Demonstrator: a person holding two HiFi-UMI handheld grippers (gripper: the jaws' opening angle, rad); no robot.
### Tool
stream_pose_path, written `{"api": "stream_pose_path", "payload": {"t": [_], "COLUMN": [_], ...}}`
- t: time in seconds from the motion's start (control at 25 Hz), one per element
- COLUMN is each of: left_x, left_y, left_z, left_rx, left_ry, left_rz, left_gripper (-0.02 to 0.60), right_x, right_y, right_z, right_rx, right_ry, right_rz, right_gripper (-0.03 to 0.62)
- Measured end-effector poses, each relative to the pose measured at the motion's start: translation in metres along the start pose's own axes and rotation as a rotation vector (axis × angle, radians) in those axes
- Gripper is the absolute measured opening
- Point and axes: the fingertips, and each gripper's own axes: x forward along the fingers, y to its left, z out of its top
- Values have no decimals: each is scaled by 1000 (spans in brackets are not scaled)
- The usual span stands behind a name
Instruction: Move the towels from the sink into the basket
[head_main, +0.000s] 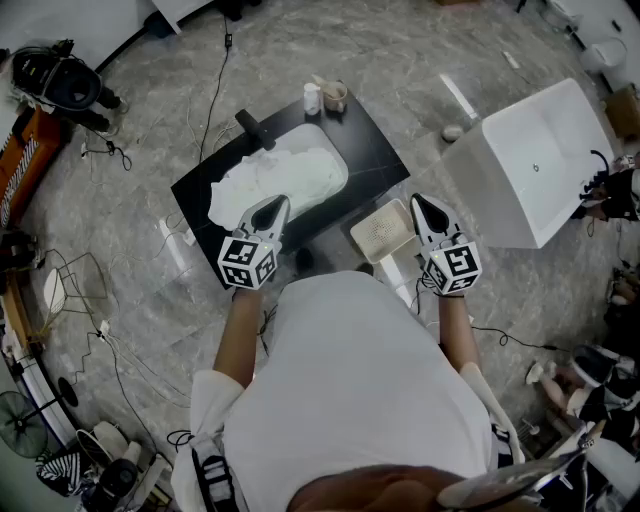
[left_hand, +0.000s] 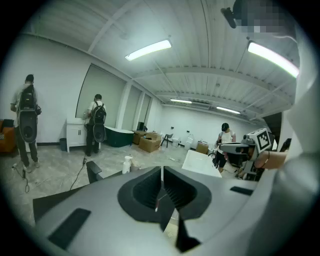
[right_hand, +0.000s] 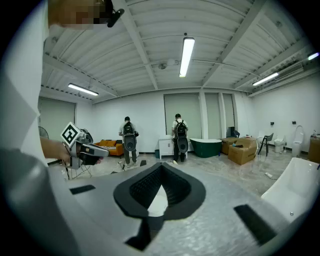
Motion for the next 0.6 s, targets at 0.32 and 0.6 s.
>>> {"api": "stream_pose_path", "payload": {"t": [0.32, 0.6], "left_x": [0, -3], "left_y": [-2, 1], "left_z": [-4, -12], "left_rx": [-2, -6], "left_ry": [6, 23], "left_rz": [-12, -21], "left_gripper": [18, 18], "right_x": [3, 5], "right_y": [6, 11], "right_z": [-1, -4], "right_rx": [1, 21], "right_ry": [2, 5], "right_rz": [4, -4], "right_gripper": [-3, -3]}}
